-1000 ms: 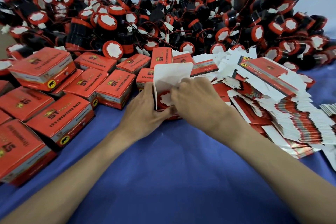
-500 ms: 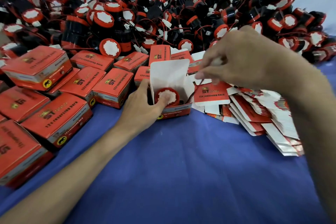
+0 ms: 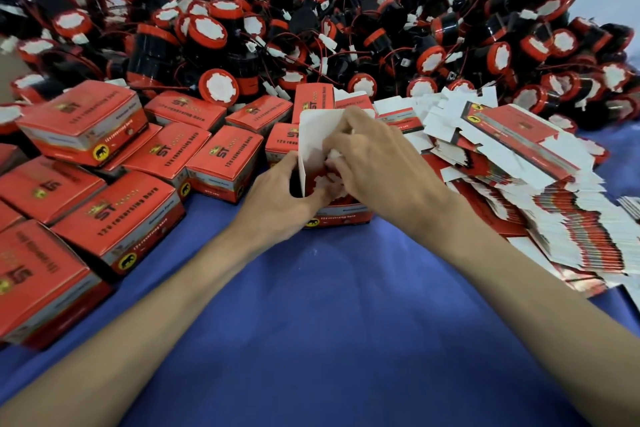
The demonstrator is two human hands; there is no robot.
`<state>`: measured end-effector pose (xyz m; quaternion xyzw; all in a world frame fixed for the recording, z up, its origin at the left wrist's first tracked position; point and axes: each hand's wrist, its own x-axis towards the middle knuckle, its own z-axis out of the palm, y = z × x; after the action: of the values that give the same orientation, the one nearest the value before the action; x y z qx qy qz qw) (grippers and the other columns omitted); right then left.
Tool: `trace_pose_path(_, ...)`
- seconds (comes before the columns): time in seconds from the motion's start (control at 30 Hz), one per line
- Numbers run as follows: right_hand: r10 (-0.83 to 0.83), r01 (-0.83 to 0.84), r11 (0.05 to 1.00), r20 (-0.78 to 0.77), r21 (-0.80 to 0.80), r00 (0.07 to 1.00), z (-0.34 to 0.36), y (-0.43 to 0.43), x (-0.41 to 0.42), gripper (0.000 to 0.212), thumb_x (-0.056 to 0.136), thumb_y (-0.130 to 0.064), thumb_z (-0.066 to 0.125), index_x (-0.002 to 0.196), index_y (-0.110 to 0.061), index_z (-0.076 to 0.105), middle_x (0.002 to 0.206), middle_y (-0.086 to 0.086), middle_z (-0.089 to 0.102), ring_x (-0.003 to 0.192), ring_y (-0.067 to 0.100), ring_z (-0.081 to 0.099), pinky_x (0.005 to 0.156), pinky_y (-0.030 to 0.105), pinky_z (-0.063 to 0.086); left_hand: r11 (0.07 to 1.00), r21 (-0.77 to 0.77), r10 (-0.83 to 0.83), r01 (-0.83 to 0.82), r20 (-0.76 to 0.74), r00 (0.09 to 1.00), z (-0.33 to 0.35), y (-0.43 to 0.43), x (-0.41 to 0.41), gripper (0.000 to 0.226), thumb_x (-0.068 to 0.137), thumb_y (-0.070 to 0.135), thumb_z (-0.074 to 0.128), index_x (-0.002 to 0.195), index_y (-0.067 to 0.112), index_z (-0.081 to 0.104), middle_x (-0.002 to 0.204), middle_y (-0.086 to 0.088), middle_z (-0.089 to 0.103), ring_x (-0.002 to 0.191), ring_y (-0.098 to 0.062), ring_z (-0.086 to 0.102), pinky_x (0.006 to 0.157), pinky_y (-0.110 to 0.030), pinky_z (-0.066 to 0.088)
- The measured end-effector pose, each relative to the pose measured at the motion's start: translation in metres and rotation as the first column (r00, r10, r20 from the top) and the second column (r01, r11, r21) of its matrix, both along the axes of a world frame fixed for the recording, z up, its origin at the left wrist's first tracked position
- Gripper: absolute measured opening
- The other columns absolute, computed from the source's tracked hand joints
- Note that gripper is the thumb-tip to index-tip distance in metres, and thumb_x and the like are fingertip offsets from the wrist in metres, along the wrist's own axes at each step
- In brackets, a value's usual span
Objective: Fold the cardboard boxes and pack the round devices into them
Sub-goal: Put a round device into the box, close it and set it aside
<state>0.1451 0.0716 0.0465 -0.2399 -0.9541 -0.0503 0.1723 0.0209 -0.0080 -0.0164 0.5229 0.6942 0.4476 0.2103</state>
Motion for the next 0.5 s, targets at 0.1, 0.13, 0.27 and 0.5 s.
trace_pose_path(0.1,0.022,-0.022,1.0,-0.031,0.002,0.999,-0.006,-0.002,-0.001,0.016,0.089,-0.006,0.053,0.099,-0.005,0.065,0.089,0.012,0.061,0.072,0.036,0.057,0.062,0.042,0.043,1.0,-0.003,0.001,-0.001,0.011,1.0,0.001,0.0,0.0,0.021,0.086,0.041,0.064,0.105,0.034,0.058,0.095,0.018,0.066,0.093,0.003,0.059,0.067,-0.002,0.039)
trace_pose_path(0.13,0.045,-0.045,0.999,-0.046,-0.002,0.998,-0.009,-0.005,-0.002,0.016,0.089,-0.004,0.052,0.099,-0.005,0.064,0.086,0.012,0.064,0.07,0.037,0.058,0.059,0.041,0.042,1.0,0.002,0.002,-0.002,0.013,1.0,0.002,0.0,0.0,0.021,0.083,0.044,0.064,0.101,0.036,0.057,0.092,0.019,0.065,0.091,0.004,0.059,0.066,-0.003,0.04)
trace_pose_path(0.27,0.057,-0.057,0.998,-0.063,-0.001,0.996,-0.013,-0.008,-0.003,0.018,0.091,-0.012,0.051,0.105,-0.009,0.062,0.088,0.01,0.07,0.073,0.038,0.061,0.06,0.04,0.045,1.0,0.008,0.009,-0.009,0.015,1.0,0.002,-0.001,0.002,0.029,0.073,0.046,0.06,0.1,0.038,0.057,0.089,0.02,0.065,0.087,0.001,0.059,0.068,-0.009,0.042)
trace_pose_path(0.5,-0.104,0.096,0.994,-0.204,-0.05,0.973,-0.009,0.001,0.0,0.012,0.088,-0.023,0.058,0.097,-0.016,0.059,0.084,0.009,0.066,0.076,0.034,0.058,0.063,0.035,0.044,0.999,-0.021,0.026,-0.026,0.018,0.999,0.003,-0.001,0.002,0.045,0.067,0.061,0.06,0.103,0.034,0.063,0.094,0.017,0.069,0.091,0.001,0.061,0.074,-0.02,0.048)
